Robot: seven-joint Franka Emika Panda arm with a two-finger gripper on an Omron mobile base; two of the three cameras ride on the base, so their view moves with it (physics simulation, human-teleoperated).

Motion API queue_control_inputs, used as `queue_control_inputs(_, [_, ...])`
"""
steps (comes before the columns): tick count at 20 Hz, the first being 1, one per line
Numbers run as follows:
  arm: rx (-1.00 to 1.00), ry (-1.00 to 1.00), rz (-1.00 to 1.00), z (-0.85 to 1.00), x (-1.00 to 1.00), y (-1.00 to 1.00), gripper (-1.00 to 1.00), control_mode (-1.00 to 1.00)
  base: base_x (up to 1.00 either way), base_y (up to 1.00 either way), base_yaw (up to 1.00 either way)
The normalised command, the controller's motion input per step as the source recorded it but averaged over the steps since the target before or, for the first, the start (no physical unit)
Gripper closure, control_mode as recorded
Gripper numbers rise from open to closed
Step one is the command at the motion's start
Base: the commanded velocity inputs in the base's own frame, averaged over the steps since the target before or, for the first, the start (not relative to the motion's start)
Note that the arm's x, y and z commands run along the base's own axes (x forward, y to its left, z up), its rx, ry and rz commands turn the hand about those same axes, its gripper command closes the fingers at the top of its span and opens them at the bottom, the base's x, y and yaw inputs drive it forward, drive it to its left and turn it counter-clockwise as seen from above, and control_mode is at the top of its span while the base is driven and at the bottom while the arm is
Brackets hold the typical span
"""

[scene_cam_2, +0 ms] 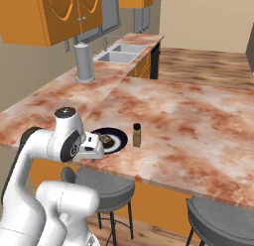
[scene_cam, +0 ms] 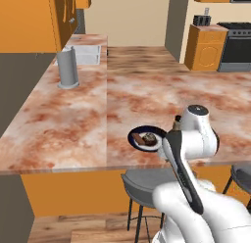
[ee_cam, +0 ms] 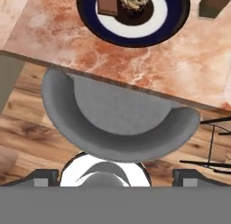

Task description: Take the cinnamon bottle from the cabinet and place it on the dining table, next to the plate with the cupcake. Then take the chocolate from the dining counter and place it on the cupcake plate.

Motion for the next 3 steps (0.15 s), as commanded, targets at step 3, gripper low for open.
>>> queue_control_inputs(3, [-0.02,-0.24,0.00,0.07,-0.84,-0.07,-1.00,-1.00,0.00,0.00,0.00])
